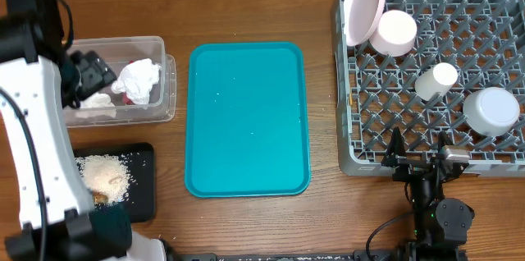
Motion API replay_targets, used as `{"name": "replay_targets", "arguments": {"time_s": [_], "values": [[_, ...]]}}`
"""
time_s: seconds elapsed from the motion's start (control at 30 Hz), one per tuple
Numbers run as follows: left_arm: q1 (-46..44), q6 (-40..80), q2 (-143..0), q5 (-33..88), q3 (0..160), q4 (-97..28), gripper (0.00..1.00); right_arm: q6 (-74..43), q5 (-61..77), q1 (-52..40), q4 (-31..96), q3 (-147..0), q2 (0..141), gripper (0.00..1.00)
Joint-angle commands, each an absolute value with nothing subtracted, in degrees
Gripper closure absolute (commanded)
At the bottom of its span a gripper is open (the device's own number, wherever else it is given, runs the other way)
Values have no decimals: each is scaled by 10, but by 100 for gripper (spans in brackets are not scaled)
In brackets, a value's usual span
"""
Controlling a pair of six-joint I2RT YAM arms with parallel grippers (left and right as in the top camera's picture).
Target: Sort waste into correct bins and load items into the dishwasher
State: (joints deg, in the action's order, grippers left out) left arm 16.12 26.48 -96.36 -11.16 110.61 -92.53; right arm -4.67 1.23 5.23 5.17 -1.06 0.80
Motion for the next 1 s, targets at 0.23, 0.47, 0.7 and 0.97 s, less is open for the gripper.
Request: {"name": "replay_targets", "arguments": {"time_s": [0.23,0.47,0.7,0.97], "values": [[157,160,-747,-41,770,-714,0,-45,11,55,48,-4,2,0],[143,112,-601,64,542,-523,0,-45,11,55,48,-4,2,0],[63,78,-469,53,366,-384,0,-45,11,55,48,-4,2,0],[17,77,-331,28,238,-363,0,-45,11,55,48,-4,2,0]]}}
